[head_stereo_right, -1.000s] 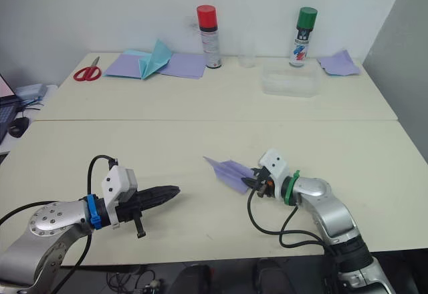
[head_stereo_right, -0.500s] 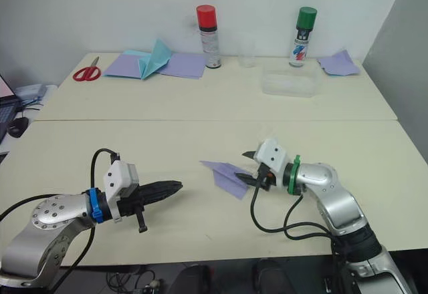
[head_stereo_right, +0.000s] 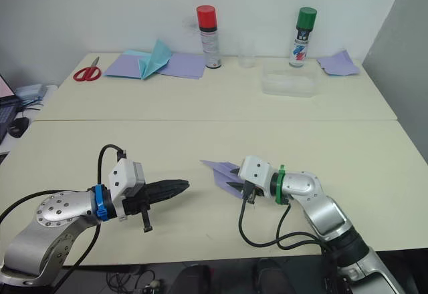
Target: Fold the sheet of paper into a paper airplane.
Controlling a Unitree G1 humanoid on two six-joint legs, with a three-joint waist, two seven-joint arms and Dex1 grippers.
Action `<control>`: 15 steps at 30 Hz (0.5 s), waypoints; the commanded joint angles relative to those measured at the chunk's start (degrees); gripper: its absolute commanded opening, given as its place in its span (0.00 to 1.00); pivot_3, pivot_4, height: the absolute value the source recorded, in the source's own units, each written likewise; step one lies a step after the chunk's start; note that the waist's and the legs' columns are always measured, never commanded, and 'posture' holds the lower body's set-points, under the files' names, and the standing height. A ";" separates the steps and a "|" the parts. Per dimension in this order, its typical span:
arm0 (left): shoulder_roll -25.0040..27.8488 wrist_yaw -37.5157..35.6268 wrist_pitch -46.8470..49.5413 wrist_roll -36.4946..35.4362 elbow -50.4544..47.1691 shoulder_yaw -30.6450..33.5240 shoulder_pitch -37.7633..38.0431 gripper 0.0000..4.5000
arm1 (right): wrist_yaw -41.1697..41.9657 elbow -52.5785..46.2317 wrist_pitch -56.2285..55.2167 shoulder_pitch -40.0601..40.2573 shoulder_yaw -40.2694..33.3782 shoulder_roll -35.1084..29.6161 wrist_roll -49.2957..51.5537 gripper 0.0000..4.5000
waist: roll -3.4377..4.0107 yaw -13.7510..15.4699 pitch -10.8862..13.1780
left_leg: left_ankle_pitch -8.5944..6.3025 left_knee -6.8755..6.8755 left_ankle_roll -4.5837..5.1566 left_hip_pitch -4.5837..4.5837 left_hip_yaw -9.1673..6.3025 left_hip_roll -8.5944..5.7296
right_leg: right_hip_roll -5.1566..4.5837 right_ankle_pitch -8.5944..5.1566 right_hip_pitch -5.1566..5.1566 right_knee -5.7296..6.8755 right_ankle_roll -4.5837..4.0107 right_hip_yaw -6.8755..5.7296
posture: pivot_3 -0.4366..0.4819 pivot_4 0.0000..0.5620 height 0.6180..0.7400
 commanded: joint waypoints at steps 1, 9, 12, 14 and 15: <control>0.45 -0.69 -0.47 -0.30 -1.17 -0.65 -1.66 0.00 | -1.60 0.83 -1.10 -1.87 1.55 1.03 -3.29 0.32 | 0.00 0.01 0.00 | 0.00 0.00 0.00 0.00 0.01 0.00 | 0.00 0.00 0.00 0.00 0.00 0.00 | 0.48 0.27 1.00; 0.00 0.31 0.13 -0.42 -1.39 -0.99 -2.97 0.00 | -2.86 4.01 0.80 -3.64 0.57 2.67 -5.27 0.32 | 0.00 -0.01 0.00 | 0.00 0.00 0.00 -0.01 0.05 -0.01 | 0.01 0.00 0.00 0.00 0.00 0.03 | 0.48 0.27 1.00; -0.06 0.69 0.30 -0.51 -1.52 -0.98 -2.97 0.00 | -2.79 4.78 2.02 -4.21 -0.25 3.13 -4.97 0.32 | 0.00 -0.01 0.00 | 0.00 0.00 0.00 -0.01 0.04 -0.01 | 0.01 0.00 0.00 0.01 0.00 0.00 | 0.48 0.27 1.00; -0.09 0.85 0.47 -0.61 -1.54 -0.94 -3.13 0.00 | -2.59 4.85 3.63 -4.58 -0.92 3.59 -4.23 0.32 | 0.00 0.01 0.00 | 0.00 0.00 0.00 -0.01 0.05 -0.01 | 0.01 0.00 0.00 0.01 0.00 -0.01 | 0.48 0.27 1.00; -0.11 0.92 0.54 -0.64 -1.54 -0.93 -3.21 0.00 | -2.41 4.75 4.47 -4.70 -1.31 3.81 -3.83 0.32 | 0.00 0.00 0.00 | 0.00 0.00 0.00 -0.01 0.05 0.00 | 0.01 0.00 0.00 0.01 0.00 -0.01 | 0.48 0.27 1.00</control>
